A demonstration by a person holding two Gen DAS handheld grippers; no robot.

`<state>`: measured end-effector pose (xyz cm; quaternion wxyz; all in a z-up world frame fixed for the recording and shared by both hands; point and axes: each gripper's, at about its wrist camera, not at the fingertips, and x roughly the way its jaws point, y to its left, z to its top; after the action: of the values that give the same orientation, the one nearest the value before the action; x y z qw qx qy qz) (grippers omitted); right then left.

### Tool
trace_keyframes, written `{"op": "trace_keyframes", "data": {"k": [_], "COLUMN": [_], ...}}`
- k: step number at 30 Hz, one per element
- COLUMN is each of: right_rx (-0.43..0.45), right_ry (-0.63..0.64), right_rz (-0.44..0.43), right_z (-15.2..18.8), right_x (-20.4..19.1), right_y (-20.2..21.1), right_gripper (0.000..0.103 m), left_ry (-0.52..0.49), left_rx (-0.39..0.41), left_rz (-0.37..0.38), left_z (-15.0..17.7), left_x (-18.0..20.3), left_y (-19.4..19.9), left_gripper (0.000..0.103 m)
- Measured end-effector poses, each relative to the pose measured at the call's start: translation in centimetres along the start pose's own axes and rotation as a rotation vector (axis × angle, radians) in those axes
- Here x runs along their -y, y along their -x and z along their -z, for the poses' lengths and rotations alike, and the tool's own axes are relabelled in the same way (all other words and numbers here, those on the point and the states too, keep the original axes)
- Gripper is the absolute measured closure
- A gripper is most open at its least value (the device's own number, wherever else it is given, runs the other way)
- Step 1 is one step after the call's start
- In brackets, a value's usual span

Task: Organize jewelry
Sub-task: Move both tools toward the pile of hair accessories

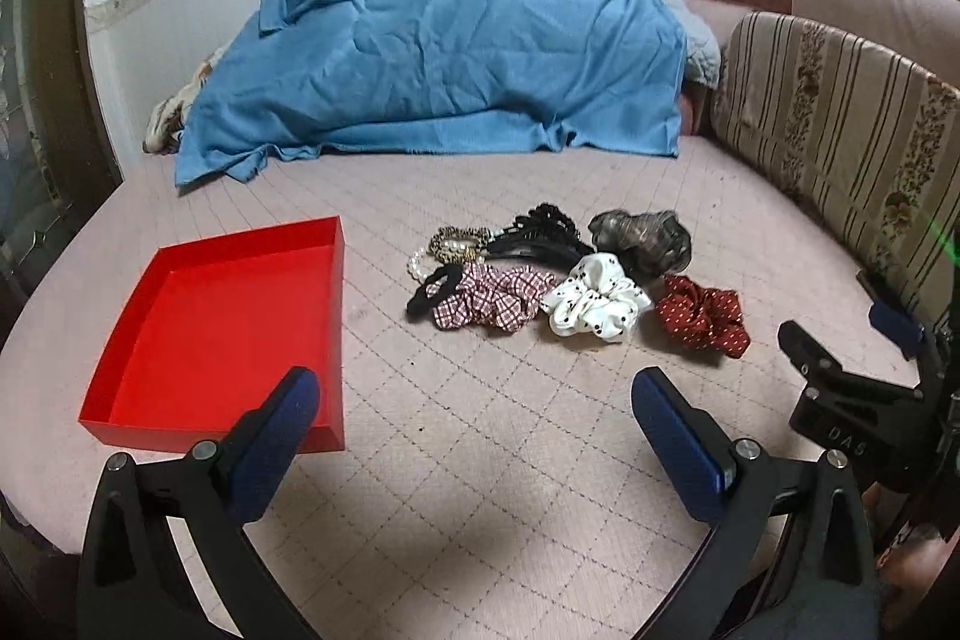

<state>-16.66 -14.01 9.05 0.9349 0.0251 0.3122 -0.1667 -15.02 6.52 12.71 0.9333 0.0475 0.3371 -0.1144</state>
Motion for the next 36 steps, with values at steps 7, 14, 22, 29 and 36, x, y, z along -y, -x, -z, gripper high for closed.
{"op": "trace_keyframes", "data": {"k": [7, 14, 22, 29, 36], "right_rx": [0.056, 0.210, 0.288, 0.277, 0.290], "right_ry": [-0.018, -0.028, -0.013, -0.019, 0.009], "right_rz": [0.027, 0.072, 0.092, 0.074, 0.049], "right_z": [0.3, -0.1, -0.3, 0.1, 0.2], "right_x": [0.0, -0.2, -0.7, -0.5, -1.1], "right_y": [3.1, 7.5, 9.9, 10.4, 11.5], "right_gripper": [0.000, 0.000, 0.000, 0.000, 0.000], "left_ry": [0.018, 0.020, 0.037, 0.028, 0.020], "left_rx": [0.075, 0.146, 0.198, 0.267, 0.323], "left_rz": [0.010, -0.004, -0.010, -0.048, -0.070], "left_z": [0.3, 0.6, 1.0, 1.3, 1.4], "left_x": [-0.5, -1.0, -1.7, -1.8, -1.9], "left_y": [2.8, 5.3, 7.3, 9.0, 10.6], "left_gripper": [0.000, 0.000, 0.000, 0.000, 0.000]}}
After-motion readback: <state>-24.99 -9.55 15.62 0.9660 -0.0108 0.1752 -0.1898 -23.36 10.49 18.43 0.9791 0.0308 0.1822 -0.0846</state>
